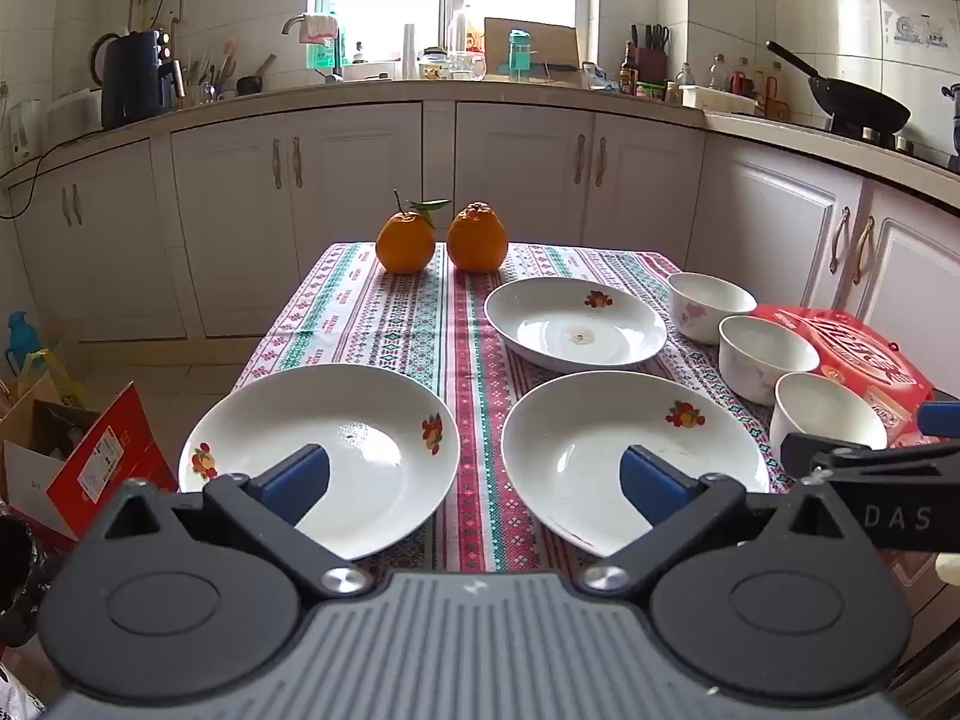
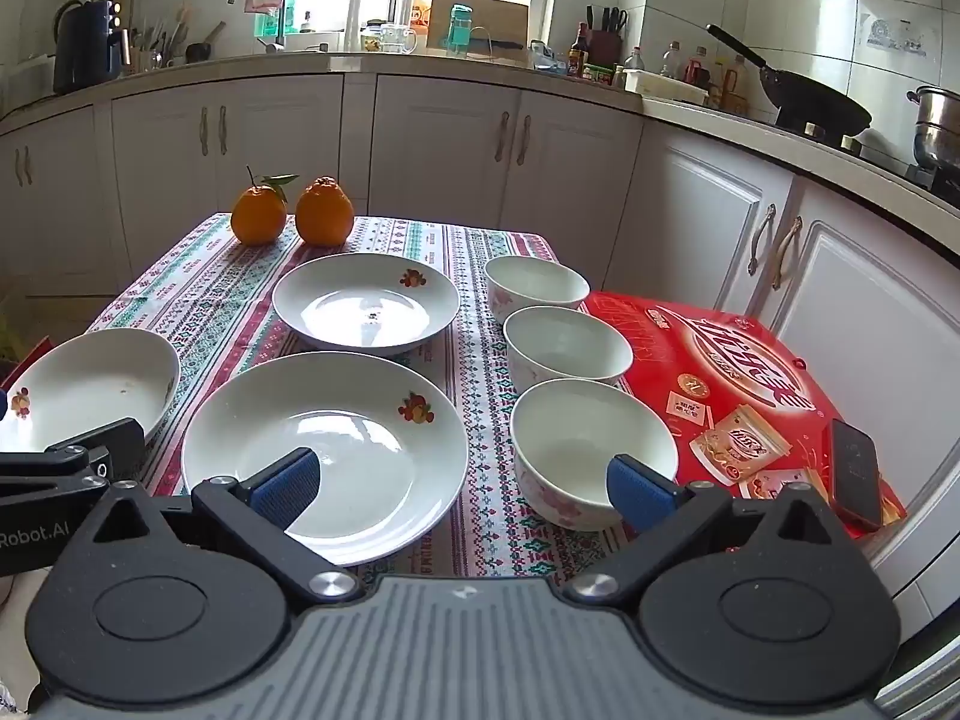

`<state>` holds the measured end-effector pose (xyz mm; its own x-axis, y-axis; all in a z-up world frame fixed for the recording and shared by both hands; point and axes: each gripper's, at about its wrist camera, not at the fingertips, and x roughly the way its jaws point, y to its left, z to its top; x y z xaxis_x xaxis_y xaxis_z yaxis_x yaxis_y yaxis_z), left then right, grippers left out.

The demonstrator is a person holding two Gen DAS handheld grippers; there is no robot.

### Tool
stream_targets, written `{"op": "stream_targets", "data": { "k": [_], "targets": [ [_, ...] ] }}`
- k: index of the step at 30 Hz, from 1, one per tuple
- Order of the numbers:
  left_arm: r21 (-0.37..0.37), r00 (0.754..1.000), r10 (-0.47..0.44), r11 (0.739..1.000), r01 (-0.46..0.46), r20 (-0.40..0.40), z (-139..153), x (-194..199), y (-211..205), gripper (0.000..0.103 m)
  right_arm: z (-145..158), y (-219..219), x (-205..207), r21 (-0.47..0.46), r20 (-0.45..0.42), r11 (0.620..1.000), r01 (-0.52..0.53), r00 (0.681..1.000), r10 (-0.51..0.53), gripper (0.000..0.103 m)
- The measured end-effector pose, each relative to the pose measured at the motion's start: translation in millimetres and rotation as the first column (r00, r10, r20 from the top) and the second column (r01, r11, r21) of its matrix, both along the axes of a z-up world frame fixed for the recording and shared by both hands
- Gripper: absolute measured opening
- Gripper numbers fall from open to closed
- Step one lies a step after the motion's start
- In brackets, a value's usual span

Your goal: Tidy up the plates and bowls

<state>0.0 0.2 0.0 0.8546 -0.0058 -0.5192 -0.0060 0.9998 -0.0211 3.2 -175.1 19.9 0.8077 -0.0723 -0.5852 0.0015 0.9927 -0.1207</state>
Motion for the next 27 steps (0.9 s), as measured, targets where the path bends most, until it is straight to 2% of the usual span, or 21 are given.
{"op": "stream_targets", "data": {
  "k": [27],
  "targets": [
    [0.007,1.0,-0.006,1.0,0.006,-0.011,0.7,-0.9,-3.3,0.102,2.6,-1.0,-1.5,-0.011,0.004,1.0,0.011,1.0,-0.011,0.103]
  ]
}}
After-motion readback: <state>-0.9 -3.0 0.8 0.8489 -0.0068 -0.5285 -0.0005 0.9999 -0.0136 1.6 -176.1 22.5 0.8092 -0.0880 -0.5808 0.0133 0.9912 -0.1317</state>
